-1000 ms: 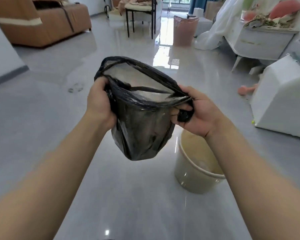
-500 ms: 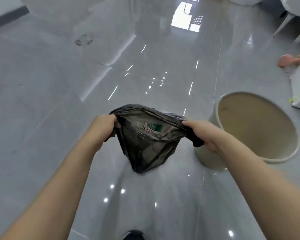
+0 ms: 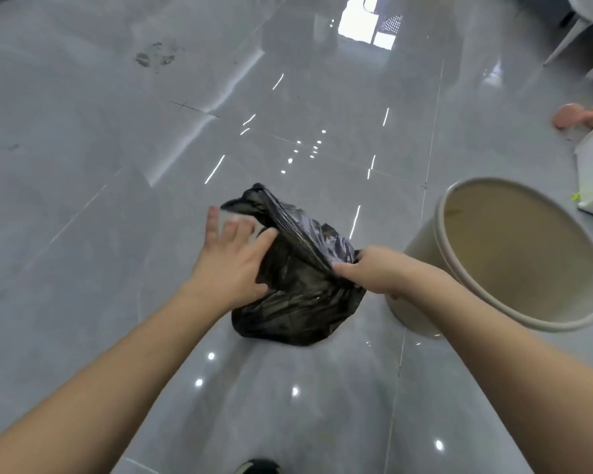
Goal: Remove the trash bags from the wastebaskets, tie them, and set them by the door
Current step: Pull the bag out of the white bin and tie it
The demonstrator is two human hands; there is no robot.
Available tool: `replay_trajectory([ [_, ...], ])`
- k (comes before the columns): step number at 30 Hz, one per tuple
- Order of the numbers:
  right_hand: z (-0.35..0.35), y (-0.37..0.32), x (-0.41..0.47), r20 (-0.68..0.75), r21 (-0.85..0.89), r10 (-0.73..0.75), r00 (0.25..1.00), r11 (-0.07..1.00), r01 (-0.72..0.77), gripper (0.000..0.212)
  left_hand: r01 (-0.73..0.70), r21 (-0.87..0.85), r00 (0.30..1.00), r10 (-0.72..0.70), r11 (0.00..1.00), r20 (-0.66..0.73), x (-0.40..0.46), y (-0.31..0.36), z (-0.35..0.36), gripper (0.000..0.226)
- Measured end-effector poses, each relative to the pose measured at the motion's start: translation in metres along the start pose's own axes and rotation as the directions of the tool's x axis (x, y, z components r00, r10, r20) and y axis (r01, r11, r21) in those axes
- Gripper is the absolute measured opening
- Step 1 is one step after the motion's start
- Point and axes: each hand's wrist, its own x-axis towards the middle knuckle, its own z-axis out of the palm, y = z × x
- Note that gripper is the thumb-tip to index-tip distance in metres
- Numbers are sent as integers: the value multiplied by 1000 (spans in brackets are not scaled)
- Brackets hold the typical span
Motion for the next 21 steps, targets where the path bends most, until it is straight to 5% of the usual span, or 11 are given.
replay_trajectory([
  [2, -3, -4, -3, 0, -46, -16, 1000, 999, 16, 55, -141, -10, 986, 140, 990, -86, 14, 6, 12, 106],
  [7, -13, -8, -11, 38, -100, -89, 995, 991, 92, 33, -313, -77, 938, 296, 947, -178, 59, 19, 25, 95],
  [12, -25, -2, -17, 24, -164, -90, 996, 982, 93, 31, -521, 46, 850, 523, 852, -68, 94, 36, 14, 42],
  [17, -43, 9, -18, -81, -165, -53, 995, 986, 39, 38, -271, -180, 942, 222, 946, -253, 107, 13, -16, 20],
  [21, -56, 6, -15, -211, -218, -36, 977, 976, -11, 45, -118, -276, 976, 59, 954, -212, 87, -10, -33, 12],
])
